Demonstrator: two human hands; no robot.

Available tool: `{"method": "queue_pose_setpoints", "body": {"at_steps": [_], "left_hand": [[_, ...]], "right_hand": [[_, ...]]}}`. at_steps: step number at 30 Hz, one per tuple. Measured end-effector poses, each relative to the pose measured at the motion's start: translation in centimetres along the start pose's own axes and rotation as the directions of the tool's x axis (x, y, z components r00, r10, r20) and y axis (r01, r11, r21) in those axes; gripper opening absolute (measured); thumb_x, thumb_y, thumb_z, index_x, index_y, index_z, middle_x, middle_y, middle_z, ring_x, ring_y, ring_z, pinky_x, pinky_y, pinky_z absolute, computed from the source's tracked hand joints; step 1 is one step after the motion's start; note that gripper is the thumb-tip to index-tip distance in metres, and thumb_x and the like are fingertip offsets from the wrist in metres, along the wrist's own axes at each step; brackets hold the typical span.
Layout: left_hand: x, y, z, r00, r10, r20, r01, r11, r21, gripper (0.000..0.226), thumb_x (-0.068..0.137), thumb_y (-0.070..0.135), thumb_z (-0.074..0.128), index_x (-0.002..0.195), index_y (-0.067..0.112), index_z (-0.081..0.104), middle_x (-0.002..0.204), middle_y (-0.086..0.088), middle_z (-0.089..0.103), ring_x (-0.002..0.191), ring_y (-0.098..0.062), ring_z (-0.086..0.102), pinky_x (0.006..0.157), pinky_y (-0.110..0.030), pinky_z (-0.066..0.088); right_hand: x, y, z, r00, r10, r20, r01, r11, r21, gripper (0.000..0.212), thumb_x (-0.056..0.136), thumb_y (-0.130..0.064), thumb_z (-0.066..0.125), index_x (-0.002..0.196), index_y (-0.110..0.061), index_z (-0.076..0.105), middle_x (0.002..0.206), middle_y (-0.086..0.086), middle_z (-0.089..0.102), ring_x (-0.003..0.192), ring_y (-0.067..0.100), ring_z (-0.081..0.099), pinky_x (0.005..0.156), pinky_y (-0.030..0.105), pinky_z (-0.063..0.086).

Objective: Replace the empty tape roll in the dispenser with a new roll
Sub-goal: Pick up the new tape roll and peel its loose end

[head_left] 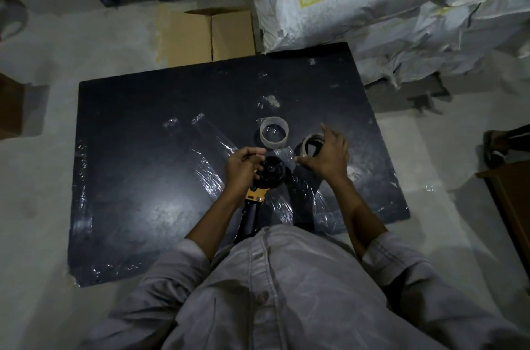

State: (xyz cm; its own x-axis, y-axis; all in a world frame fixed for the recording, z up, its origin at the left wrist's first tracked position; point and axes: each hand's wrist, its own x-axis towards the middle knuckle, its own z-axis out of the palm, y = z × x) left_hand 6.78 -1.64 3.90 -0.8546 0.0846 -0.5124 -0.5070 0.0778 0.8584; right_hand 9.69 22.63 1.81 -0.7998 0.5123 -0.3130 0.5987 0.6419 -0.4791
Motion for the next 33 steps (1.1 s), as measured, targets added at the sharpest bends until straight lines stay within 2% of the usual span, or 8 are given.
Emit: {"method": "queue_pose_setpoints", "body": {"at_steps": [5, 10, 13, 16, 20, 25, 29, 33], "left_hand": [[0.0, 0.6, 0.1, 0.999, -0.008, 0.042, 0.007, 1.0, 0.025, 0.021, 0.101, -0.002, 0.063, 0.111, 0.006, 0.08, 0.096, -0.007, 0.077, 0.075, -0.018, 0.065, 0.057, -0.027, 0.051], [-0.4, 1.3, 0.2, 0.998, -0.02, 0.067, 0.019, 1.0, 0.013, 0.021, 0.101, 0.001, 0.065, 0.115, 0.008, 0.079, 0.092, -0.003, 0.077, 0.074, -0.017, 0.064, 0.056, -0.027, 0.049], [-0.9, 2.4, 0.8, 0.992, 0.046, 0.115, -0.049, 0.999, 0.017, 0.025, 0.101, 0.0, 0.07, 0.122, 0.009, 0.078, 0.096, -0.001, 0.077, 0.078, -0.016, 0.065, 0.06, -0.028, 0.052], [-1.3, 3.4, 1.3, 0.958, 0.19, 0.214, -0.217, 0.97, 0.111, 0.055, 0.096, 0.001, 0.08, 0.147, 0.018, 0.067, 0.125, -0.007, 0.075, 0.101, -0.02, 0.07, 0.083, -0.034, 0.062], [-2.1, 4.4, 1.5, 0.878, 0.341, 0.336, -0.419, 0.887, 0.196, 0.1, 0.082, 0.012, 0.096, 0.165, 0.037, 0.046, 0.15, 0.004, 0.065, 0.125, -0.015, 0.07, 0.098, -0.031, 0.063], [-2.6, 4.8, 1.9, 0.865, 0.395, 0.309, -0.456, 0.876, 0.155, 0.08, 0.082, 0.016, 0.097, 0.153, 0.028, 0.064, 0.139, 0.003, 0.073, 0.116, -0.018, 0.076, 0.095, -0.048, 0.067], [-2.7, 5.1, 1.7, 0.906, 0.365, 0.214, -0.382, 0.923, 0.04, 0.072, 0.083, -0.001, 0.093, 0.149, 0.014, 0.067, 0.122, 0.003, 0.08, 0.102, -0.008, 0.078, 0.088, -0.034, 0.066], [-2.6, 5.8, 1.1, 0.924, 0.356, 0.14, -0.351, 0.935, -0.057, 0.065, 0.09, -0.002, 0.088, 0.15, 0.007, 0.065, 0.119, -0.006, 0.081, 0.098, -0.021, 0.078, 0.071, -0.033, 0.069]], "right_hand": [[0.3, -0.6, 0.0, 0.999, 0.007, -0.031, -0.009, 0.998, -0.061, 0.108, 0.071, -0.043, 0.101, 0.163, -0.036, 0.045, 0.158, 0.013, 0.053, 0.151, 0.037, 0.043, 0.122, 0.055, 0.039], [1.0, -0.9, -1.6, 0.992, 0.101, -0.073, -0.079, 0.965, 0.248, 0.088, 0.058, -0.054, 0.099, 0.139, -0.039, 0.069, 0.128, 0.003, 0.075, 0.12, 0.027, 0.069, 0.097, 0.04, 0.061], [-0.6, -3.0, -4.2, 0.959, 0.219, 0.18, -0.28, 0.631, 0.723, 0.064, 0.076, -0.038, 0.098, 0.134, -0.025, 0.074, 0.124, 0.006, 0.077, 0.098, 0.019, 0.076, 0.065, 0.028, 0.063], [-2.2, -4.4, -6.1, 0.898, 0.12, 0.424, -0.426, 0.486, 0.763, 0.054, 0.091, -0.048, 0.087, 0.134, -0.018, 0.075, 0.125, 0.012, 0.078, 0.1, 0.024, 0.075, 0.077, 0.034, 0.063], [-3.6, -5.8, -6.7, 0.894, 0.067, 0.444, -0.408, 0.534, 0.74, 0.05, 0.089, -0.057, 0.086, 0.125, -0.023, 0.081, 0.114, 0.006, 0.081, 0.104, 0.025, 0.076, 0.089, 0.04, 0.063], [-4.5, -6.8, -6.9, 0.884, 0.038, 0.465, -0.387, 0.617, 0.685, 0.06, 0.084, -0.069, 0.087, 0.119, -0.02, 0.084, 0.101, 0.004, 0.086, 0.096, 0.023, 0.081, 0.078, 0.035, 0.064], [-5.0, -7.4, -7.1, 0.906, -0.019, 0.424, -0.316, 0.636, 0.704, 0.056, 0.09, -0.067, 0.082, 0.125, -0.024, 0.079, 0.103, 0.0, 0.084, 0.094, 0.02, 0.077, 0.082, 0.036, 0.061], [-5.1, -7.0, -7.3, 0.901, -0.154, 0.406, -0.225, 0.632, 0.741, 0.047, 0.095, -0.048, 0.085, 0.135, -0.027, 0.073, 0.111, -0.001, 0.079, 0.085, 0.008, 0.076, 0.078, 0.033, 0.058]]}}
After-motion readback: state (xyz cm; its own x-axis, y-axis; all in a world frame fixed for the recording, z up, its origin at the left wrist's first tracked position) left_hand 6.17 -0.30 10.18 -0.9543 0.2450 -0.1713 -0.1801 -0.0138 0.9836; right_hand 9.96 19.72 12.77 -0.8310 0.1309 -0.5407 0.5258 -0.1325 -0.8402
